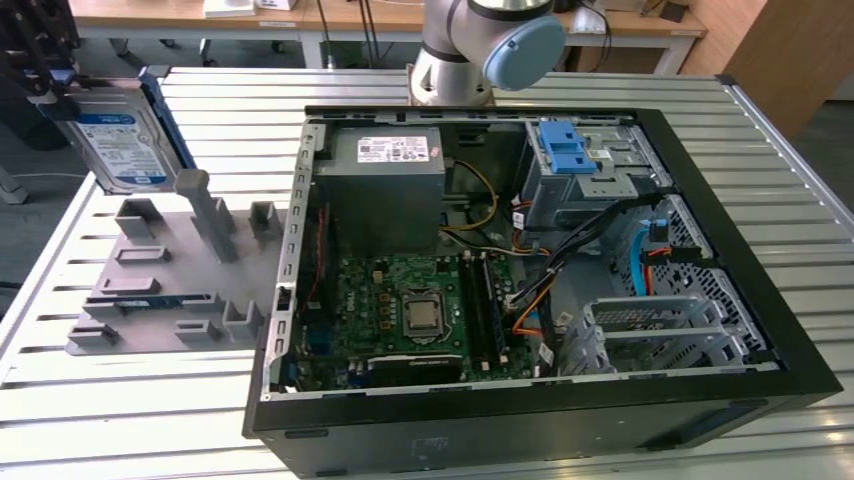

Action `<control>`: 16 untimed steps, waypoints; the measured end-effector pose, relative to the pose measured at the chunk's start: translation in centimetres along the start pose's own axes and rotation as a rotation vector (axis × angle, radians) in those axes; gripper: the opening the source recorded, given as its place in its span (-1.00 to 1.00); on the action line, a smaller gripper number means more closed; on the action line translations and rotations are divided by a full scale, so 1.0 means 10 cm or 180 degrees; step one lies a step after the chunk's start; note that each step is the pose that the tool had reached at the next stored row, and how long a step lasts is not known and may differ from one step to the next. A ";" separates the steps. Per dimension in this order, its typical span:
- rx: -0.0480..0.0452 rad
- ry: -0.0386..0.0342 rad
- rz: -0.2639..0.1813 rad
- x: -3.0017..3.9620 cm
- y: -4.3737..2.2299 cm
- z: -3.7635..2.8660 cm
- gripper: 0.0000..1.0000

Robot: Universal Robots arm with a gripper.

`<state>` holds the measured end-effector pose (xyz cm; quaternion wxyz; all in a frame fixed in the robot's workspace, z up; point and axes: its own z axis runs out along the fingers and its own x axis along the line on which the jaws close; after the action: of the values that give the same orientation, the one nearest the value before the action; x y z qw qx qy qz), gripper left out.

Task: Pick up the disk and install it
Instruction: 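Pick up the disk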

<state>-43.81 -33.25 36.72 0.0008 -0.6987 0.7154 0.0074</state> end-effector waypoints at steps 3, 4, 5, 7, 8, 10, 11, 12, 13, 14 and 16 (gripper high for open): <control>0.0000 0.0000 0.0000 0.000 0.000 -0.002 -0.27; 0.0000 0.0000 0.0000 0.000 0.000 -0.003 -0.27; 0.0000 0.0000 0.0000 0.000 0.000 -0.004 -0.27; 0.0000 0.0000 0.0000 0.000 0.000 -0.015 -0.27; 0.0000 0.0000 0.0000 0.000 0.000 -0.015 -0.27; 0.0000 0.0000 0.0000 0.000 0.000 -0.017 -0.27; -0.0001 0.0000 0.0000 0.000 0.000 -0.019 -0.27; -0.0001 0.0000 0.0000 0.000 0.001 -0.023 -0.27; -0.0001 0.0000 0.0000 0.000 0.001 -0.027 -0.27; 0.0000 0.0000 0.0000 0.000 0.000 -0.030 -0.27; 0.0000 0.0000 0.0000 -0.001 0.001 -0.039 -0.27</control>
<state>-43.82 -33.25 37.11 0.0007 -0.6987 0.7154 0.0074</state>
